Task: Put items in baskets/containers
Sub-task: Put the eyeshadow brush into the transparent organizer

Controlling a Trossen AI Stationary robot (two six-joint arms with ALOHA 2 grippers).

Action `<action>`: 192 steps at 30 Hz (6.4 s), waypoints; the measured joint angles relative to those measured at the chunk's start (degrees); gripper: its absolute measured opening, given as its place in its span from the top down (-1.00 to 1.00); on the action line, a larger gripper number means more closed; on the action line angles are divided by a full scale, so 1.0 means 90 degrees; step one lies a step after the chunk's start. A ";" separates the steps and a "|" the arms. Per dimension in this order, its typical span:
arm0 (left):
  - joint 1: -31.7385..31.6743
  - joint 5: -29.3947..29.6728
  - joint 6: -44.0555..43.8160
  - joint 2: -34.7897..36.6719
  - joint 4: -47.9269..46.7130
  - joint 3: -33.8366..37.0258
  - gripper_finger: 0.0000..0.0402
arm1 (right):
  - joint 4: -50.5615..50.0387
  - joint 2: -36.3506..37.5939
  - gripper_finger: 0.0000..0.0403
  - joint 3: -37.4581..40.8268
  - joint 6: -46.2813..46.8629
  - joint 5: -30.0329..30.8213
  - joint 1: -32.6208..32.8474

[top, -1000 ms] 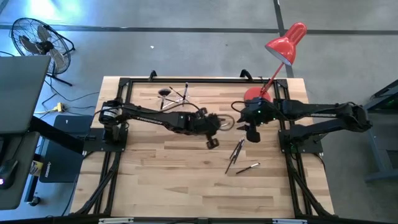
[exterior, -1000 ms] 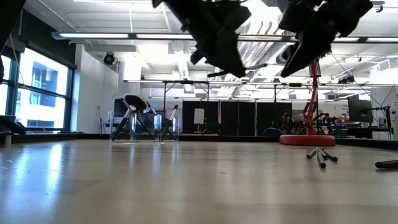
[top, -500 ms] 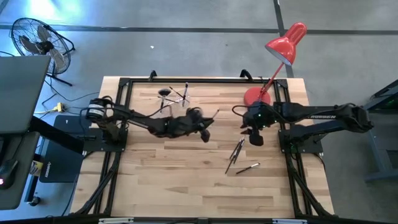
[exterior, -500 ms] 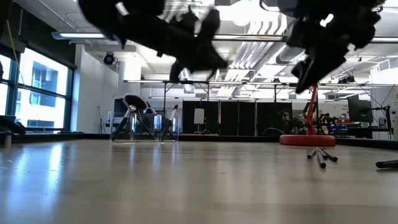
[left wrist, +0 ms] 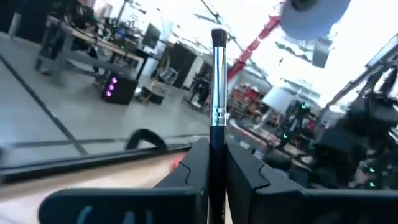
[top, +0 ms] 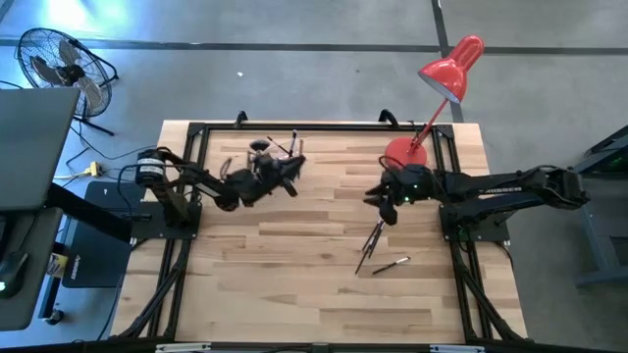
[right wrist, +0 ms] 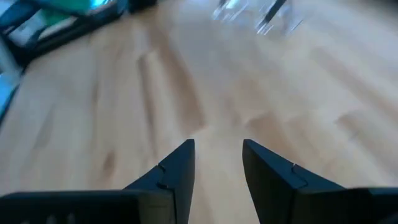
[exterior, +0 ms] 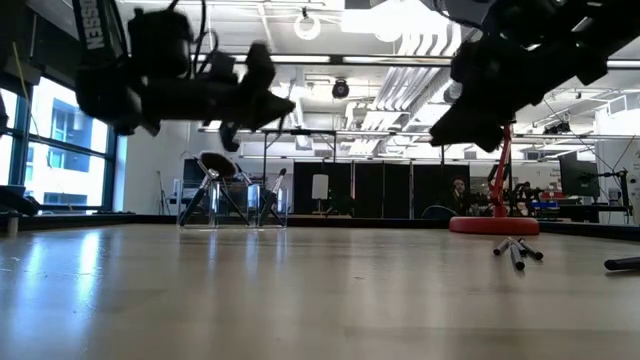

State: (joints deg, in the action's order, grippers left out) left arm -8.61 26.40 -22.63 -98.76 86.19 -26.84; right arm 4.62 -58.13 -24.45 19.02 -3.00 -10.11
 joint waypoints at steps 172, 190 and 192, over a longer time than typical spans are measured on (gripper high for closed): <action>0.1332 -0.1156 0.1348 0.1817 -1.1358 -0.2680 0.45 | -0.5057 -0.3291 0.89 -0.1985 1.1382 -0.0673 0.4606; 0.1332 -0.1208 0.1321 0.1817 -1.1355 -0.2680 0.45 | -0.5370 -0.3276 0.99 -0.1676 1.0502 0.0334 0.4138; 0.1332 -0.1210 0.1319 0.1817 -1.1353 -0.2680 0.45 | -0.5384 -0.3279 1.00 -0.1676 1.0409 0.0461 0.4138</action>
State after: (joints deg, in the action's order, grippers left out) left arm 3.38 15.51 -10.76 -82.41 -15.99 -50.96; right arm -43.83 -87.64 -39.53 112.71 1.15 27.14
